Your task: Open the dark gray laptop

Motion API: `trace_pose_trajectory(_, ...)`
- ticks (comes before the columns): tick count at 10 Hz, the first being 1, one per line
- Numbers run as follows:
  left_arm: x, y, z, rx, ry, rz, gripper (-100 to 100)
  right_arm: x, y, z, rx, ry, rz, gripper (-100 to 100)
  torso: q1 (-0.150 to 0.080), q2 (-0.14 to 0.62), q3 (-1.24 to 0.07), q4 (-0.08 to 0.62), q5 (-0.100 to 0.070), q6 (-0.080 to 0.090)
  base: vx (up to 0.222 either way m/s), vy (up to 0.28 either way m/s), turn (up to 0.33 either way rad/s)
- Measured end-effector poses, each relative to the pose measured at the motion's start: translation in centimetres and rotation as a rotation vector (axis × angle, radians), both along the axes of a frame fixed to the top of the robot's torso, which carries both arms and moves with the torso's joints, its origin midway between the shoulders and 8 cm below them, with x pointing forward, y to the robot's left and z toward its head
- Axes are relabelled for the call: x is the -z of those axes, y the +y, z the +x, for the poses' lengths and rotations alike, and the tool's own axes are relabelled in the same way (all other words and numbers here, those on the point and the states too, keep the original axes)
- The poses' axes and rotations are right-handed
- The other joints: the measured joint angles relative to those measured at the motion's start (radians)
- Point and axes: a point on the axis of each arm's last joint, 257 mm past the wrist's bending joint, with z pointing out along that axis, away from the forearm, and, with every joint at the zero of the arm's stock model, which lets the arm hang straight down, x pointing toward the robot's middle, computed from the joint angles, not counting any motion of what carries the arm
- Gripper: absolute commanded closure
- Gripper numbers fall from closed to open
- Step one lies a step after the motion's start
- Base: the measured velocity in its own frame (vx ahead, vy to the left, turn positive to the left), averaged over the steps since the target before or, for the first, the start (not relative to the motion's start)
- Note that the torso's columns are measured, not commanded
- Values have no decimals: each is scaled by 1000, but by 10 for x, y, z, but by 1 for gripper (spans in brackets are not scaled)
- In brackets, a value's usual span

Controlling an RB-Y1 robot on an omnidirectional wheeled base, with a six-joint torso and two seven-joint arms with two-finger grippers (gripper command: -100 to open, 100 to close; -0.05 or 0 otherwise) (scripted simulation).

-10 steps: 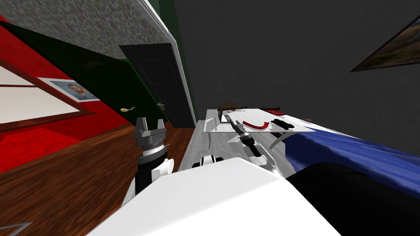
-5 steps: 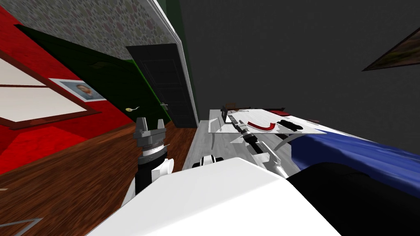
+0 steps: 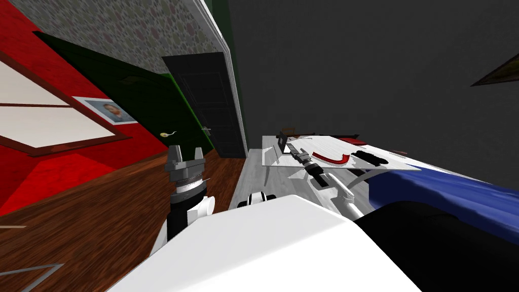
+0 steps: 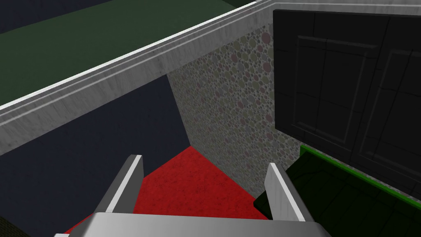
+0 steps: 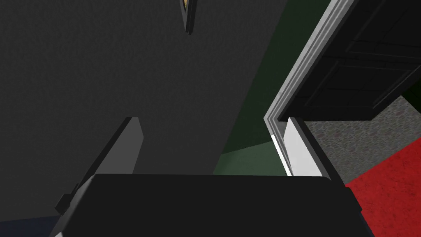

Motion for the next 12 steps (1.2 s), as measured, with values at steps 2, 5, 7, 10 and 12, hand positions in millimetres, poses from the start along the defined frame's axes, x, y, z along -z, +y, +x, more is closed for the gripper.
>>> trace_pose_trajectory(2, 0, 0, 0, 0, 0, 0, 0, 5, -24, -2, 54, 36, -89, -100, 4, -1, -1, 0, 1, 0, 79, 104, 89)
trace_pose_trajectory(5, 0, 0, 0, 0, 0, 0, 0, 15, -56, -3, 120, 82, -188, -100, -1, -1, 0, 0, 0, 0, 76, 57, 82)
trace_pose_trajectory(7, 0, 0, 0, 0, 0, 0, 0, 20, -89, -11, 178, 124, -278, -100, 3, -2, -1, 0, 1, 0, 106, 84, 116)
trace_pose_trajectory(10, 0, 0, 0, 0, 0, 0, 0, 21, -127, -21, 244, 172, -380, -100, 1, 1, 1, 0, 0, 0, 63, 59, 84)
trace_pose_trajectory(12, 0, 0, 0, 0, 0, 0, 0, 17, -155, -32, 301, 212, -468, -100, 3, -3, -2, -1, 1, 0, 118, 81, 117)
